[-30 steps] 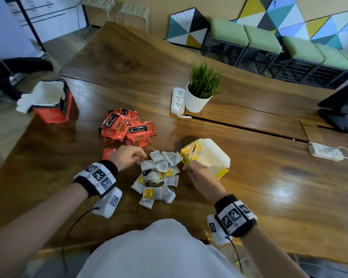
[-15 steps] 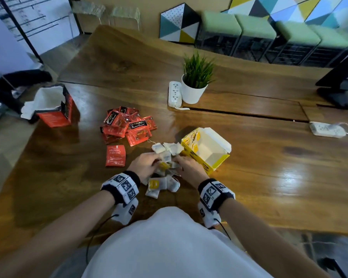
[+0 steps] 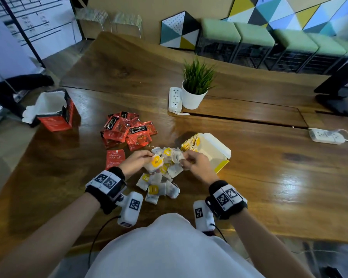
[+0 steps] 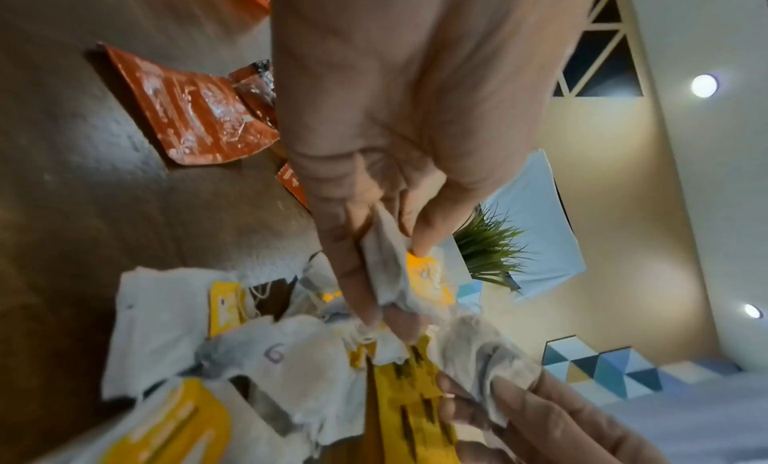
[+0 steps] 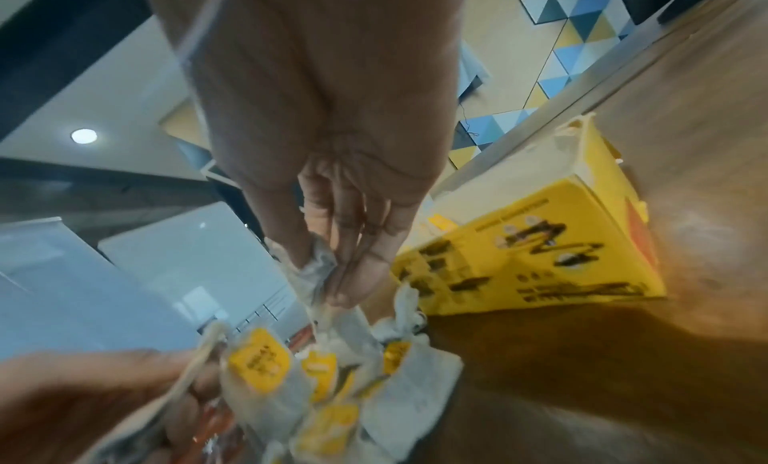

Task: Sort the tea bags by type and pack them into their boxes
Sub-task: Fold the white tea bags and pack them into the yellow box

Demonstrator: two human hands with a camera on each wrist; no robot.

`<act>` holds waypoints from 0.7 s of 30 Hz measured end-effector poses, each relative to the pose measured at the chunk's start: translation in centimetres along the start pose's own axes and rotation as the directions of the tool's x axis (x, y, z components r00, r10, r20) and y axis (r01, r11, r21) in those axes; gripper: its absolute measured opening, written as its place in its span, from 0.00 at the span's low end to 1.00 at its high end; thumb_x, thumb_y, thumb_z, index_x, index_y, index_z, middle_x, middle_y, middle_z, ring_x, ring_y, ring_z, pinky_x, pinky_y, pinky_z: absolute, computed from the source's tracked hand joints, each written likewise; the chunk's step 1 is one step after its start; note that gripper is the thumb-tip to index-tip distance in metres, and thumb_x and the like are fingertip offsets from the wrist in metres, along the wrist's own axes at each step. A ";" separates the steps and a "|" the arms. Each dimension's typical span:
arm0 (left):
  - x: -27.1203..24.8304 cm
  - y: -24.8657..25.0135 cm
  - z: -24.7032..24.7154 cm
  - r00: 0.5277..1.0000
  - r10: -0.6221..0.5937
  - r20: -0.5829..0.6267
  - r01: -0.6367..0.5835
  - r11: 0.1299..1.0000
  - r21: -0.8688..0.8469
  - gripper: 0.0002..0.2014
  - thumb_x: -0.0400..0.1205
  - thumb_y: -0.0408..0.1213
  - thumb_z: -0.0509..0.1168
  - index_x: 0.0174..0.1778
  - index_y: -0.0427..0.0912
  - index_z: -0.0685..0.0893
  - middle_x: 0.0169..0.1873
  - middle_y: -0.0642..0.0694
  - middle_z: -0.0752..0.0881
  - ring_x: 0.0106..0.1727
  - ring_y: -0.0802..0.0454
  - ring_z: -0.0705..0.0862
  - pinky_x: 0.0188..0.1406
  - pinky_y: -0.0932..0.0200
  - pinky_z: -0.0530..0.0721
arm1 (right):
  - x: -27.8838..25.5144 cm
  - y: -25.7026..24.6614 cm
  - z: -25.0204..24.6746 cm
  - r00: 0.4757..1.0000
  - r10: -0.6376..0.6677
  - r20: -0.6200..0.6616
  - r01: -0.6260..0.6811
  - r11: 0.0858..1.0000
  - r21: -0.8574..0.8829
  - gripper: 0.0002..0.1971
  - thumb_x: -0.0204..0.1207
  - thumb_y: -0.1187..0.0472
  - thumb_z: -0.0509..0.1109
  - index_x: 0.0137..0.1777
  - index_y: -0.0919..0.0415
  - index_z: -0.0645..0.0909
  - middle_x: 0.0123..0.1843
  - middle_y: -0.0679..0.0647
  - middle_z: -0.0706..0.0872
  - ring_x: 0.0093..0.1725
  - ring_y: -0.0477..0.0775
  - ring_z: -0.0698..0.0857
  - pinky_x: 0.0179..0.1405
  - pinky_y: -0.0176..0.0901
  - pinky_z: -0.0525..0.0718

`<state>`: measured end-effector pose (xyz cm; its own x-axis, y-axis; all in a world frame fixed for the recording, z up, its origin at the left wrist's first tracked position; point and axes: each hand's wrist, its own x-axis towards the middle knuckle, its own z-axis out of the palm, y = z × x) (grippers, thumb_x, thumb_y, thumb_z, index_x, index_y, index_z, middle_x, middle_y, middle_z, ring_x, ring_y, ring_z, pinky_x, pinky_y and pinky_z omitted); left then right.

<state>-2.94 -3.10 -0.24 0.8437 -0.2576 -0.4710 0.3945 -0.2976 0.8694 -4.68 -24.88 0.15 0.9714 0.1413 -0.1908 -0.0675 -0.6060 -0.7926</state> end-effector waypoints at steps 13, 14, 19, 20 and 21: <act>-1.0 3.4 2.1 0.989 -0.041 0.140 0.111 0.835 -0.539 0.09 0.82 0.20 0.56 0.48 0.34 0.80 0.40 0.40 0.88 0.37 0.53 0.90 0.42 0.59 0.89 | -0.7 -3.5 1.6 0.894 -0.441 0.072 0.415 0.760 -0.500 0.09 0.75 0.63 0.67 0.51 0.69 0.80 0.49 0.64 0.80 0.51 0.65 0.80 0.44 0.53 0.81; -1.0 3.4 2.1 0.991 -0.033 0.133 0.100 0.843 -0.528 0.11 0.82 0.19 0.55 0.48 0.35 0.80 0.38 0.42 0.89 0.38 0.53 0.89 0.41 0.61 0.89 | -0.6 -3.5 1.6 0.894 -0.442 0.074 0.418 0.762 -0.495 0.09 0.74 0.63 0.68 0.50 0.69 0.80 0.49 0.64 0.80 0.51 0.66 0.80 0.45 0.53 0.81; -1.3 2.6 1.9 0.987 -0.034 0.158 0.106 0.872 -0.478 0.24 0.80 0.15 0.55 0.71 0.37 0.67 0.53 0.39 0.83 0.51 0.48 0.84 0.46 0.60 0.88 | -0.5 -3.3 2.2 0.871 -0.473 0.136 0.475 0.734 -0.485 0.10 0.75 0.64 0.67 0.52 0.70 0.82 0.54 0.65 0.81 0.55 0.66 0.81 0.50 0.46 0.78; -1.2 2.4 2.0 0.986 -0.032 0.162 0.106 0.873 -0.476 0.27 0.80 0.14 0.54 0.74 0.38 0.63 0.56 0.36 0.82 0.54 0.47 0.83 0.48 0.59 0.87 | -0.8 -3.2 2.3 0.876 -0.464 0.129 0.466 0.747 -0.475 0.10 0.77 0.64 0.66 0.54 0.69 0.81 0.57 0.64 0.80 0.58 0.63 0.79 0.52 0.46 0.78; -1.2 2.3 2.0 0.986 -0.029 0.165 0.107 0.868 -0.484 0.29 0.79 0.13 0.53 0.75 0.38 0.62 0.59 0.34 0.80 0.55 0.46 0.82 0.48 0.59 0.87 | -1.0 -3.0 2.4 0.877 -0.470 0.103 0.461 0.760 -0.458 0.11 0.78 0.63 0.65 0.55 0.68 0.81 0.58 0.62 0.80 0.60 0.62 0.78 0.53 0.48 0.79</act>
<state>-3.75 -5.31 1.99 0.7600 -0.3972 -0.5144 0.6091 0.1593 0.7770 -6.03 -21.33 1.34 0.8600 0.4892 0.1456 0.5008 -0.7539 -0.4253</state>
